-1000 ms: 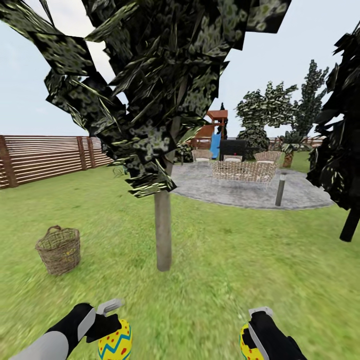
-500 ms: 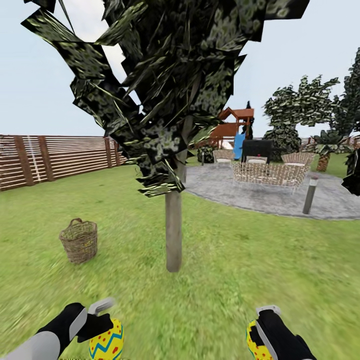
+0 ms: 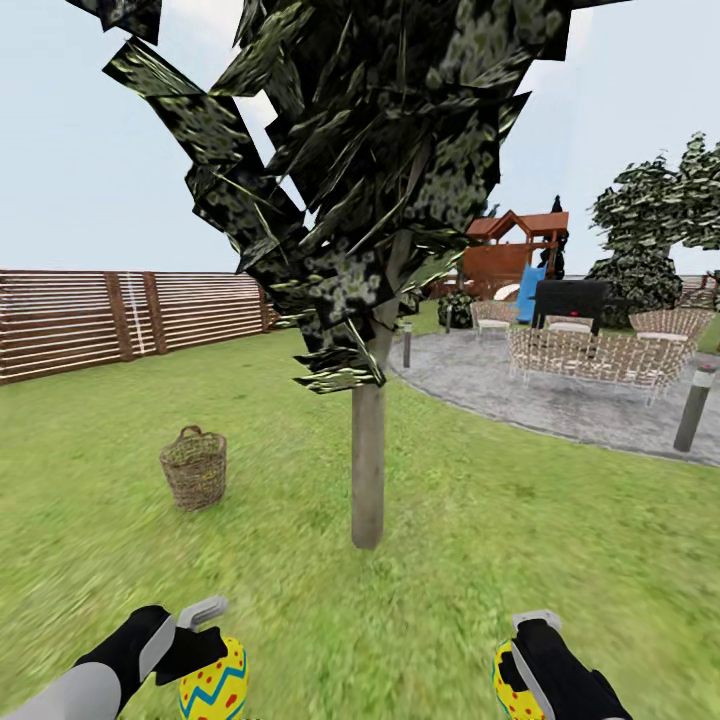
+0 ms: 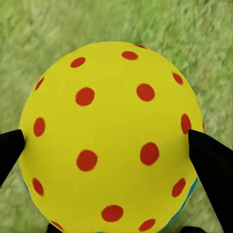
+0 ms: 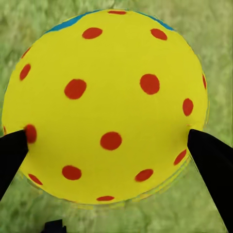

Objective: Take the three Easter eggs out of the wicker basket on the lawn in the garden, then place them on the lawn next to a single tree (choose any tree) so that all three eggs are next to the same tree and none are left in the basket.

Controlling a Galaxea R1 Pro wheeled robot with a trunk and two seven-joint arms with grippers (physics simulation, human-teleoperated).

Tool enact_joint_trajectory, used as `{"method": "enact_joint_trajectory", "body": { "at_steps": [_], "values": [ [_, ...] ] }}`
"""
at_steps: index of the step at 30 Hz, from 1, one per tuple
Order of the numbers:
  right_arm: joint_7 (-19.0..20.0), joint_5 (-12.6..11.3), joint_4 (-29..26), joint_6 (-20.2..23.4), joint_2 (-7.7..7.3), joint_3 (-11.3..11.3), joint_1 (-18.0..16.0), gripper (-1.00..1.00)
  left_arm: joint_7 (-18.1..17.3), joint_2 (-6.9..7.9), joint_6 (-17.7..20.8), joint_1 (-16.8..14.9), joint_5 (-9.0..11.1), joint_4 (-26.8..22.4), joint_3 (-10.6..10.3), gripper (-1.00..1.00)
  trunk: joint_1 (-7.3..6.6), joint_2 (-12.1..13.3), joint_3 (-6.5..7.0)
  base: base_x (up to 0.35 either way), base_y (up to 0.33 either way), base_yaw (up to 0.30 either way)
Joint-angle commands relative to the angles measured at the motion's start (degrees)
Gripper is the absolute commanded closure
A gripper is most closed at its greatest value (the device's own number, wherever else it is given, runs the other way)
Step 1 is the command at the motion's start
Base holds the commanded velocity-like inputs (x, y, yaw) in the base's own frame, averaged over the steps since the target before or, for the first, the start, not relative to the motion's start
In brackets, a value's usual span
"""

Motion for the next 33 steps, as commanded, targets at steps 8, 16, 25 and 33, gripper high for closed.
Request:
{"method": "enact_joint_trajectory", "body": {
  "at_steps": [8, 16, 25, 33],
  "values": [
    [0.15, 0.54, -0.09, 0.37, -0.04, -0.04, -0.03, 1.0, 0.04, -0.01, 0.39, -0.05, 0.29, -0.01, 0.2, 1.0, 0.01, -0.04, -0.07, 0.086, -0.325, 0.294],
    [0.05, 0.71, -0.09, 0.37, -0.03, 0.06, -0.01, 1.0, 0.04, -0.02, 0.39, -0.05, 0.38, 0.03, 0.26, 1.0, 0.01, -0.04, -0.07, 0.086, -0.325, 0.283],
    [0.05, 0.97, -0.09, 0.37, 0.06, 0.08, 0.0, 1.0, 0.04, -0.05, 0.39, -0.05, 0.38, -0.02, 0.25, 1.0, 0.01, -0.04, -0.07, 0.086, -0.325, 0.181],
    [0.05, 0.98, -0.09, 0.37, 0.08, 0.07, -0.01, 1.0, 0.04, 0.04, 0.39, -0.05, 0.38, -0.04, 0.26, 1.0, 0.01, -0.04, -0.07, 0.086, -0.325, 0.007]
  ]
}}
